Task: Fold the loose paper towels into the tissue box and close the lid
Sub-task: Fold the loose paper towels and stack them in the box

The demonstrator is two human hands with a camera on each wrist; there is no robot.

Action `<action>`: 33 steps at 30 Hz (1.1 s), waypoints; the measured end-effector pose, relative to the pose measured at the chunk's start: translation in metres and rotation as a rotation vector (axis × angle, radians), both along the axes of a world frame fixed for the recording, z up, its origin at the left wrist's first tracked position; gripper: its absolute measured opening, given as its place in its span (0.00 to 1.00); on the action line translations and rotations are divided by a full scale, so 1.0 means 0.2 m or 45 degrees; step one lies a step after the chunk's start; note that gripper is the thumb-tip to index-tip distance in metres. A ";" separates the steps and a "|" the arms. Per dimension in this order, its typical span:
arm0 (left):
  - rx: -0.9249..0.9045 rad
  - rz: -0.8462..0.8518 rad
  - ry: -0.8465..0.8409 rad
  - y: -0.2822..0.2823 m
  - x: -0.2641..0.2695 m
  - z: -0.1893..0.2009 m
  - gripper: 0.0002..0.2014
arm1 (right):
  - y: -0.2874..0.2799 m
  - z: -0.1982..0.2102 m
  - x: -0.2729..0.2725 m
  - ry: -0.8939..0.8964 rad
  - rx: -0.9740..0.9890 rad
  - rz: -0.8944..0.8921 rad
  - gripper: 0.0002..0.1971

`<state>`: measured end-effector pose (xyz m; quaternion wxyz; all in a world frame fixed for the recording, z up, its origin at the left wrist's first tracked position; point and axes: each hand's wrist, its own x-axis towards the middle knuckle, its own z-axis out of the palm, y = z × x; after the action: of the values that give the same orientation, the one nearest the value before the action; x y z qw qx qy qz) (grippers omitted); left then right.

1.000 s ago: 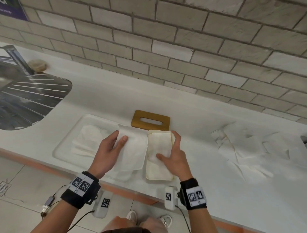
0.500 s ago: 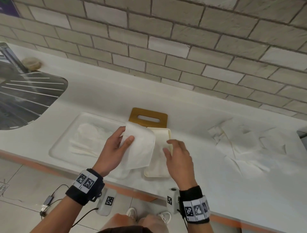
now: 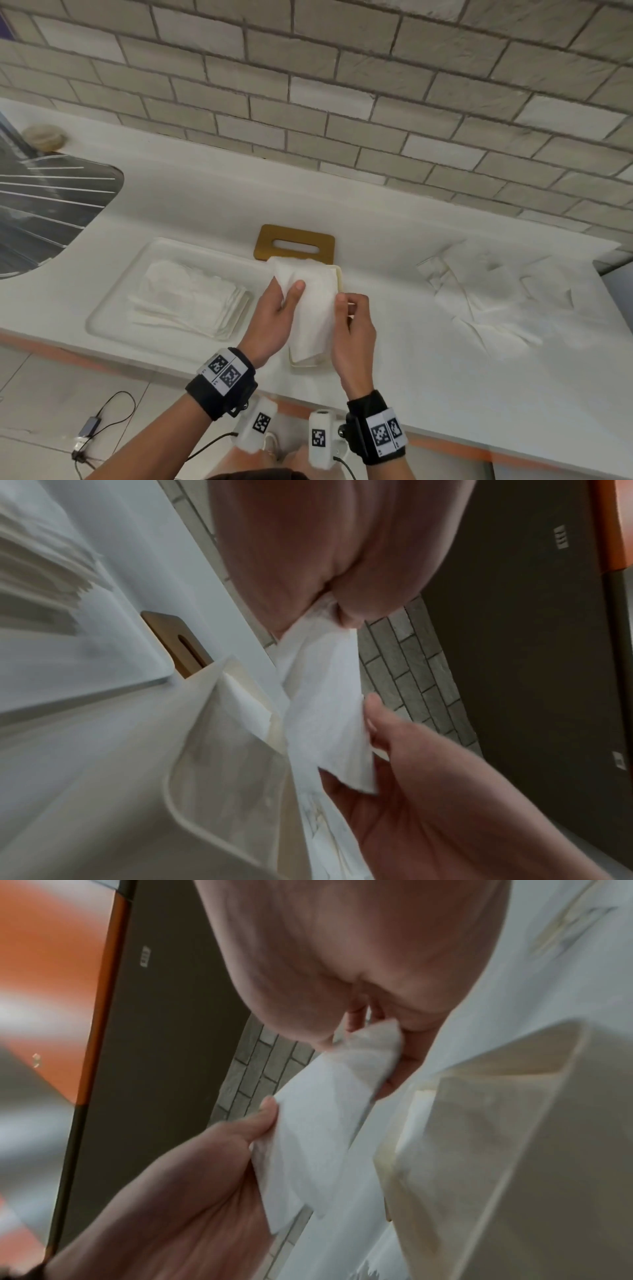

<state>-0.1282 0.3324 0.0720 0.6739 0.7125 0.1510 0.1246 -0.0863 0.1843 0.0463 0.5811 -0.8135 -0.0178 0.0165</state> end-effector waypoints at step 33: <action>0.204 -0.512 0.483 0.07 -0.05 -0.18 0.14 | -0.08 0.36 0.20 0.060 0.682 0.279 0.06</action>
<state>-0.1391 0.3462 0.0356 0.5865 0.7896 0.1195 -0.1355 -0.0456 0.1687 0.1193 0.7701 -0.6238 -0.0959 0.0926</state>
